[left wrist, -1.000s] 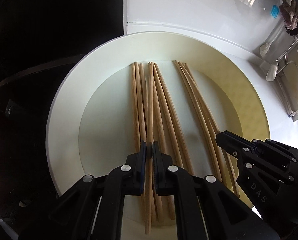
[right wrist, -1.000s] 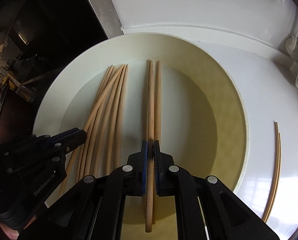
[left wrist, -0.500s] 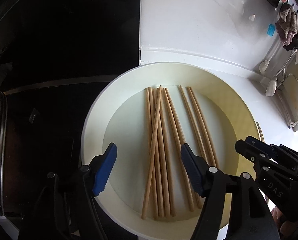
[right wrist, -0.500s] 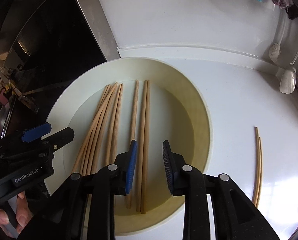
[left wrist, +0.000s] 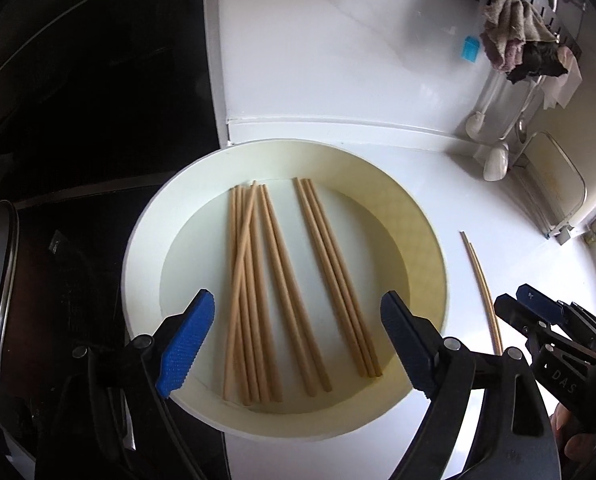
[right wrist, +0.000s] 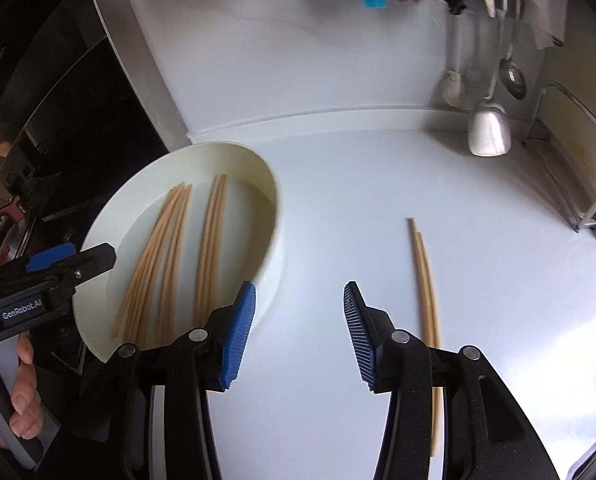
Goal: Organize utensils
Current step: 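Raise both open grippers and move them back over the last chopsticks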
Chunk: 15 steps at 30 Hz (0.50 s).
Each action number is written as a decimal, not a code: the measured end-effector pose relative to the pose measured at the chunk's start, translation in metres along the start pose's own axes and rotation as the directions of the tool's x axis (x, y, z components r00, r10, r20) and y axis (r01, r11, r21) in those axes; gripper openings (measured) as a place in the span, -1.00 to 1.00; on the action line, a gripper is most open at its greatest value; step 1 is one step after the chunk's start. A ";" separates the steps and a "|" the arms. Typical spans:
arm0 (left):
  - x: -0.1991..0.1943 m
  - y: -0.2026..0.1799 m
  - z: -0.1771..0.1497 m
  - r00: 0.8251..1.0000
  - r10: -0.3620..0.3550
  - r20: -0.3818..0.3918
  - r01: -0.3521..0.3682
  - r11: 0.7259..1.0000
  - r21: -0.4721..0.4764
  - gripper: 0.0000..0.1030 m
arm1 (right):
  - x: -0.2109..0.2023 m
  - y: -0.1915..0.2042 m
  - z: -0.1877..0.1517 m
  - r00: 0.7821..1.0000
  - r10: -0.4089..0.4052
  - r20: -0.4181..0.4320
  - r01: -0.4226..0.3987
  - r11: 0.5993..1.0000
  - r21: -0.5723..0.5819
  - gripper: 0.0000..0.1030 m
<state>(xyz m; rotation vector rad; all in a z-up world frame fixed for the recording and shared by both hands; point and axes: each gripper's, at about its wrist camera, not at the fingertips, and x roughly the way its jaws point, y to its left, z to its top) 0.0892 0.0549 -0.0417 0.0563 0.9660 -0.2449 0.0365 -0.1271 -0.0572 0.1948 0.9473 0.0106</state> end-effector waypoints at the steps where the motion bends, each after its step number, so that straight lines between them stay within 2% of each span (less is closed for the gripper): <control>1: -0.001 -0.006 -0.002 1.000 -0.009 0.000 0.009 1.000 0.007 0.64 | -0.004 -0.010 -0.003 1.000 -0.021 0.004 0.020 1.000 0.012 -0.09; 9: 0.004 -0.058 -0.016 0.998 -0.058 -0.010 0.058 0.996 0.060 0.66 | -0.014 -0.073 -0.031 0.988 -0.154 0.008 0.153 0.985 0.076 -0.07; 15: 0.011 -0.090 -0.028 0.998 -0.060 -0.028 0.062 0.996 0.069 0.66 | 0.002 -0.103 -0.050 0.984 -0.178 -0.016 0.179 0.982 0.065 -0.07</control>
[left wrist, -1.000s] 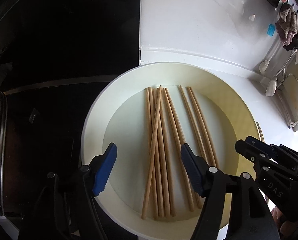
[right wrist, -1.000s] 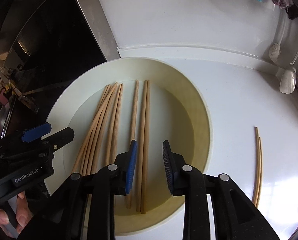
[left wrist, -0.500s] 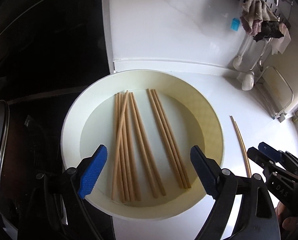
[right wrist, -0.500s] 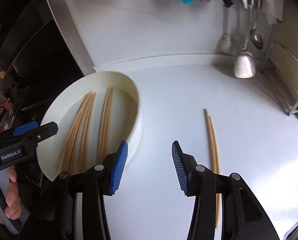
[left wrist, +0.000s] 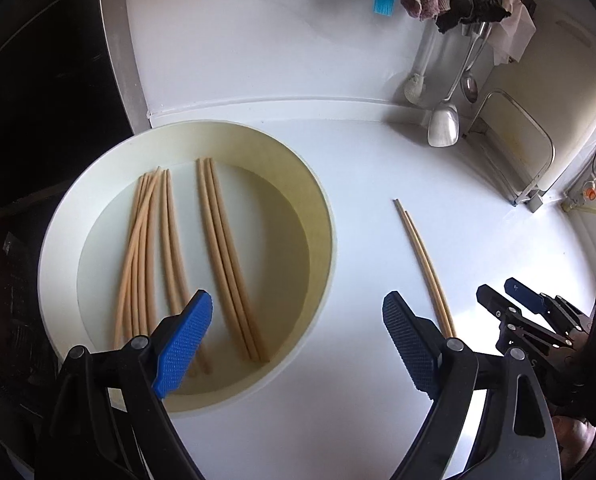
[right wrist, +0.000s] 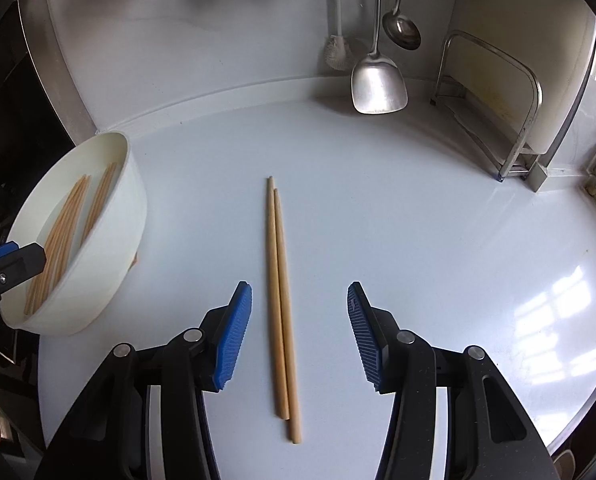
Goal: Organize utensils
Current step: 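Raise both open grippers and move them back over the last chopsticks, then spread the last two chopsticks apart with the open grippers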
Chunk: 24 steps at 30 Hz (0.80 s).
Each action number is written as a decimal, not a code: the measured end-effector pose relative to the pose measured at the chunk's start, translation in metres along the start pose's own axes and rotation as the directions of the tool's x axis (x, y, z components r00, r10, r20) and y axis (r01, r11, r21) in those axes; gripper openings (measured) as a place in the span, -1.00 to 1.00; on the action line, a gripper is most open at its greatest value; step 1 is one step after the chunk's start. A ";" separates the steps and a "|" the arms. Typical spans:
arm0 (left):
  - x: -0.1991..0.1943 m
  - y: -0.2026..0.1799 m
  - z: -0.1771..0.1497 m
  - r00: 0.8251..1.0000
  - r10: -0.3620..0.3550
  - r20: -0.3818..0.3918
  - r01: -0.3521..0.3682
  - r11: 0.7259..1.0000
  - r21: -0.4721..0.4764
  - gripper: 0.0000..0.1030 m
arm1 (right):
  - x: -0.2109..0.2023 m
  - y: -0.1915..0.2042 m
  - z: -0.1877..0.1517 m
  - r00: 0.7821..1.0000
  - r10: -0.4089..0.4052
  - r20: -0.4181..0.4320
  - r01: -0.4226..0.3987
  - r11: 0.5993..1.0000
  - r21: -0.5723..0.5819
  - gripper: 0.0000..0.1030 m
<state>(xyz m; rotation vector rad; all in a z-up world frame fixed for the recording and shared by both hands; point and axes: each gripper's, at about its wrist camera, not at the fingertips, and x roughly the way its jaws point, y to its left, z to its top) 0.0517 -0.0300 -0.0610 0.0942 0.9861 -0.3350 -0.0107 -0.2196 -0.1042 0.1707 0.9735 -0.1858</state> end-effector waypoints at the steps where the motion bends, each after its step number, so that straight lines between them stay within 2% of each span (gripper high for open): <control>1: 0.001 -0.003 -0.001 1.000 0.005 -0.001 -0.005 1.000 -0.003 0.66 | 0.005 -0.004 -0.003 1.000 -0.002 -0.006 0.002 1.000 0.001 -0.07; 12: 0.009 -0.022 -0.008 0.998 0.059 -0.017 -0.060 0.997 -0.048 0.66 | 0.044 -0.014 -0.012 0.997 0.061 -0.044 -0.062 0.998 -0.031 -0.07; 24: 0.012 -0.033 -0.012 0.995 0.093 -0.029 -0.095 0.993 -0.067 0.66 | 0.059 -0.006 -0.020 0.998 0.043 -0.040 -0.048 0.988 -0.147 -0.07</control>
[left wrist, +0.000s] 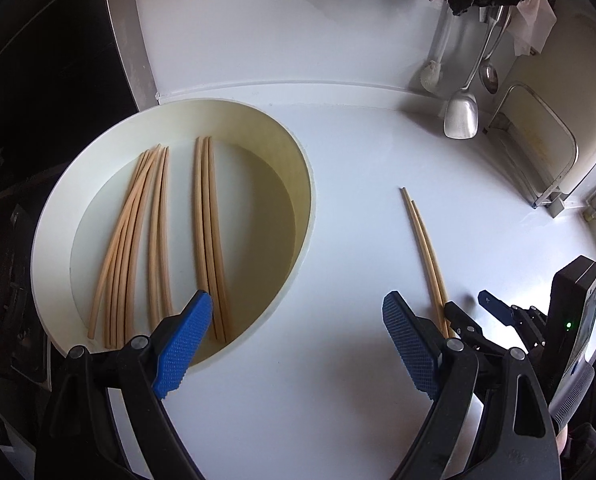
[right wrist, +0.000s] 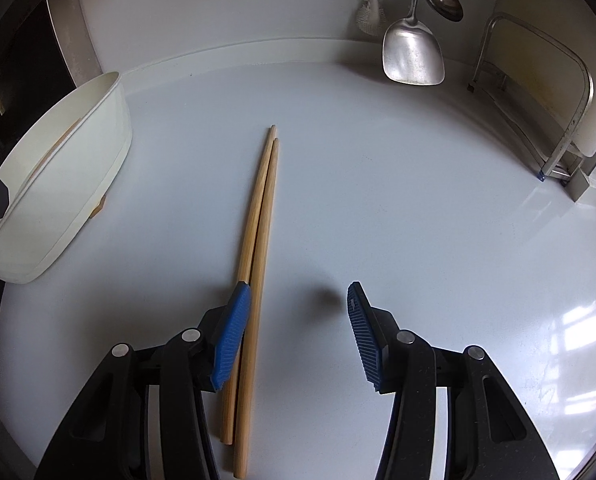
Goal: Organize utensils
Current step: 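Spread the last two chopsticks apart with the open grippers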
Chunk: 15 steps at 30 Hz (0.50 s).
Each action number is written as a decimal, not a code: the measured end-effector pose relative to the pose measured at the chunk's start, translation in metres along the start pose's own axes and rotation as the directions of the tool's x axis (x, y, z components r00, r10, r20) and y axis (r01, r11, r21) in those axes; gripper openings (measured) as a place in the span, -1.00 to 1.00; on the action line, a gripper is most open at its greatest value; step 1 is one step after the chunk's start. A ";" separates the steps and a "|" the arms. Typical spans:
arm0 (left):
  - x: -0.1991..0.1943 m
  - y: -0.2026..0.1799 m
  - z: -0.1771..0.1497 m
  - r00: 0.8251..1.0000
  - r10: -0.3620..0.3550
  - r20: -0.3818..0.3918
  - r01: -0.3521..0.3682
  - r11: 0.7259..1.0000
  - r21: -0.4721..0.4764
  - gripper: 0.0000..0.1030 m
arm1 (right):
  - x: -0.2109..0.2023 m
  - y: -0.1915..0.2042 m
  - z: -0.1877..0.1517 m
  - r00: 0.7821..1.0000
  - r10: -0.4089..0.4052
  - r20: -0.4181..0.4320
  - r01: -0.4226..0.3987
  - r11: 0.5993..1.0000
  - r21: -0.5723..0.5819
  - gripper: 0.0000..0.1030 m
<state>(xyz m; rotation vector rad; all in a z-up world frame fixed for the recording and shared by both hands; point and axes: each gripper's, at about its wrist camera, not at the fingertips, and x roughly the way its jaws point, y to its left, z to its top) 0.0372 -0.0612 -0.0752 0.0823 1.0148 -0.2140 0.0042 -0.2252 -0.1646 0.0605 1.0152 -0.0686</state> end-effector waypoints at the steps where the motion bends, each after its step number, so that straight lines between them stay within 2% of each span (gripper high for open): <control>1: 0.000 -0.002 0.000 1.000 0.000 0.000 0.000 1.000 0.001 0.66 | 0.000 0.003 -0.001 1.000 -0.001 0.004 0.001 1.000 -0.014 -0.07; 6: 0.002 -0.012 -0.001 1.000 -0.005 0.004 0.004 1.000 0.006 0.66 | 0.003 0.006 -0.008 1.000 0.007 0.007 -0.007 0.998 -0.055 -0.18; 9: 0.005 -0.021 -0.003 1.000 -0.010 0.007 0.009 1.000 0.007 0.66 | 0.001 0.005 -0.011 1.000 0.011 0.023 -0.010 0.998 -0.063 -0.43; 11: 0.007 -0.028 -0.004 1.000 -0.007 0.014 0.007 1.000 0.014 0.66 | 0.000 0.002 -0.013 0.999 0.013 0.030 -0.011 0.998 -0.064 -0.67; 13: 0.008 -0.038 -0.006 1.000 -0.009 0.023 0.009 1.000 0.024 0.66 | 0.000 -0.004 -0.014 0.999 0.025 0.033 -0.023 0.998 -0.055 -0.76; 15: 0.011 -0.047 -0.009 0.999 -0.025 0.025 0.025 0.999 0.027 0.66 | 0.000 -0.013 -0.014 0.999 0.039 0.035 -0.038 0.999 -0.036 -0.77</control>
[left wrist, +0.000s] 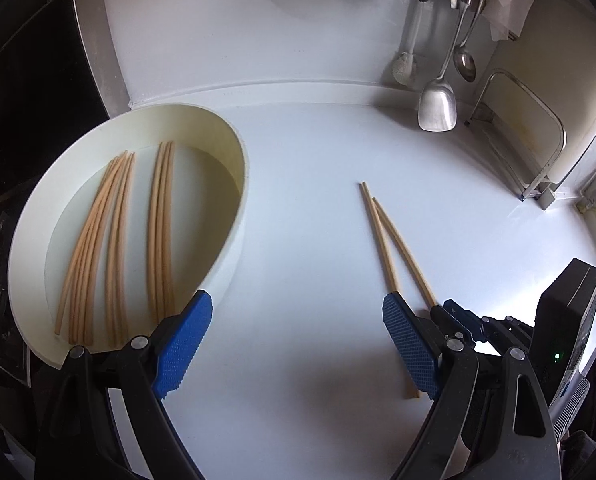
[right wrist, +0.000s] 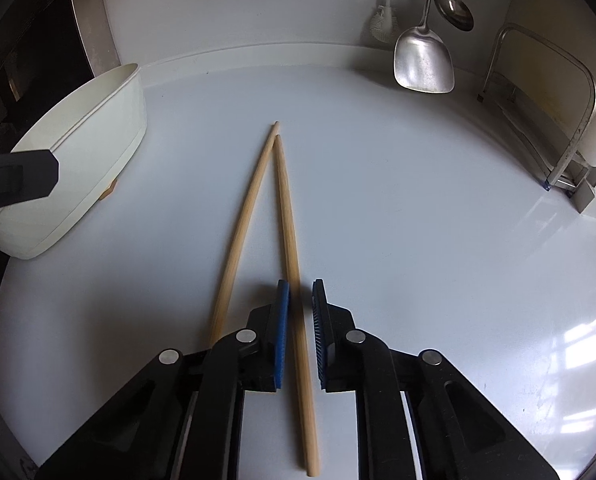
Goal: Organize utensils
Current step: 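Spread the last two chopsticks apart with the open grippers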
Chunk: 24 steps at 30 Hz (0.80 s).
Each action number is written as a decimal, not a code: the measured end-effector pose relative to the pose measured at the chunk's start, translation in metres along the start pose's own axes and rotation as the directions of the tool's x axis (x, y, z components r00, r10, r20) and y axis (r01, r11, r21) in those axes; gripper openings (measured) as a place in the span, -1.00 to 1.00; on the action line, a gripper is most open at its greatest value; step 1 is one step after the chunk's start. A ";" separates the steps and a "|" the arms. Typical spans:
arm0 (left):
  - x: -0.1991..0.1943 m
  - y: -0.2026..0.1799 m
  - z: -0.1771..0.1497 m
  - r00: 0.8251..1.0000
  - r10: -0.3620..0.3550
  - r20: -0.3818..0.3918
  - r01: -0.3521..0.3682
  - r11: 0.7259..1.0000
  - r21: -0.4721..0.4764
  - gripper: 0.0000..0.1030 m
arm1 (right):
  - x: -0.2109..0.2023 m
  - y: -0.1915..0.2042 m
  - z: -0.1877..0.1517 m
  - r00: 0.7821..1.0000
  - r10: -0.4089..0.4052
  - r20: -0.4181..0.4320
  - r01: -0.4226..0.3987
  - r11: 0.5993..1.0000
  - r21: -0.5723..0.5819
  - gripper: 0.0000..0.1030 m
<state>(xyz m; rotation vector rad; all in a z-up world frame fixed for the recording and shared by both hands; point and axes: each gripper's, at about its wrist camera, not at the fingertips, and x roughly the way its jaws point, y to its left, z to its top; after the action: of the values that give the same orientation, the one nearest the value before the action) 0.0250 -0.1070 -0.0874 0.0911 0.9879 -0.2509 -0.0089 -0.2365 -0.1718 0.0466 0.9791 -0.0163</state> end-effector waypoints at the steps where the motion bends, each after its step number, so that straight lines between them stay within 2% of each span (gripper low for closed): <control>1: 0.002 -0.005 -0.001 1.000 -0.009 0.002 0.009 1.000 0.001 0.66 | -0.001 -0.004 -0.001 1.000 -0.001 0.002 0.001 1.000 0.006 -0.78; 7: 0.014 -0.033 -0.011 0.999 -0.017 0.043 0.018 1.000 -0.008 0.66 | -0.004 -0.039 -0.002 1.000 -0.010 0.009 0.009 0.999 0.045 -0.78; 12: 0.030 -0.046 -0.020 0.999 -0.014 0.048 0.015 0.999 -0.030 0.66 | -0.005 -0.065 -0.001 1.000 -0.005 0.016 0.004 0.996 0.093 -0.78; 17: 0.044 -0.051 -0.024 1.000 0.014 0.027 -0.013 0.999 -0.044 0.66 | -0.009 -0.075 -0.004 1.000 0.016 0.019 -0.018 0.996 0.086 -0.77; 20: 0.051 -0.053 -0.025 0.999 0.035 0.024 -0.034 0.999 -0.036 0.66 | -0.011 -0.079 -0.006 0.999 0.044 0.025 -0.046 0.996 0.077 -0.59; 24: 0.063 -0.054 -0.027 0.999 0.048 0.004 -0.048 0.998 -0.045 0.66 | -0.012 -0.079 -0.008 0.998 0.049 0.033 -0.050 0.998 0.045 -0.59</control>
<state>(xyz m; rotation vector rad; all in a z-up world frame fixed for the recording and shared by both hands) 0.0225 -0.1644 -0.1529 0.0728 0.9845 -0.1848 -0.0252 -0.3156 -0.1690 0.1119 0.9455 0.0061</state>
